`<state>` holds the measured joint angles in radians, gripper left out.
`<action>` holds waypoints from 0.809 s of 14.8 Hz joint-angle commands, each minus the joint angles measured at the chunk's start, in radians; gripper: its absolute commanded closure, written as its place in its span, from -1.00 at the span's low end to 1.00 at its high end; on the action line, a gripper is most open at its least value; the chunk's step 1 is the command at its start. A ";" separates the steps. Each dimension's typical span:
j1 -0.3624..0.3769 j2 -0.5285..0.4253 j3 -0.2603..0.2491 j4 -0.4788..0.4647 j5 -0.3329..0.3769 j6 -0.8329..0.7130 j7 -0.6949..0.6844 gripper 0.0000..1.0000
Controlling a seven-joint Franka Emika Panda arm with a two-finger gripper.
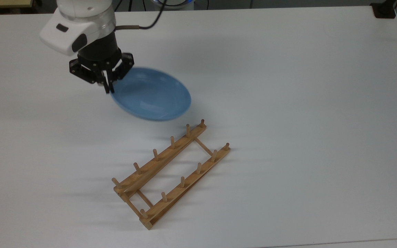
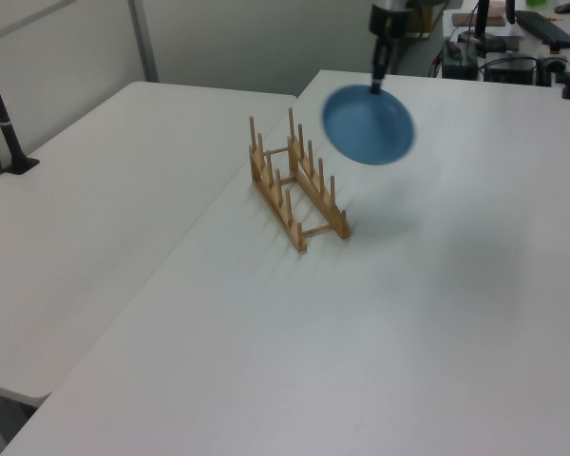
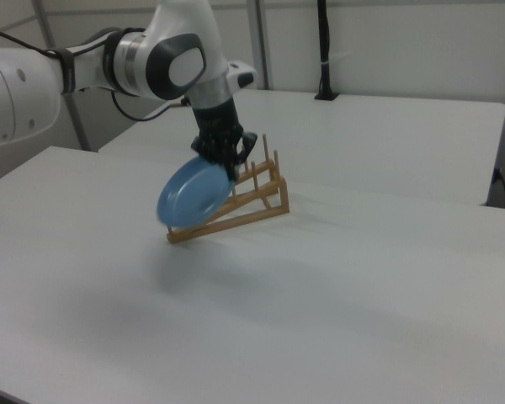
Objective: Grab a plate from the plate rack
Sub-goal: 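Lower the held blue plate flat onto the table beside the rack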
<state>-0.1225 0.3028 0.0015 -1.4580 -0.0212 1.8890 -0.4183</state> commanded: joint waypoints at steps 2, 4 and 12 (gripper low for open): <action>-0.014 -0.019 -0.003 -0.105 0.026 -0.162 -0.243 1.00; -0.016 -0.005 0.000 -0.146 0.026 -0.157 -0.272 1.00; -0.045 0.125 -0.003 -0.177 0.026 -0.157 -0.329 1.00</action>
<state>-0.1597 0.4224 0.0012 -1.6073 -0.0164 1.7364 -0.7078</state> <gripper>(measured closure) 0.947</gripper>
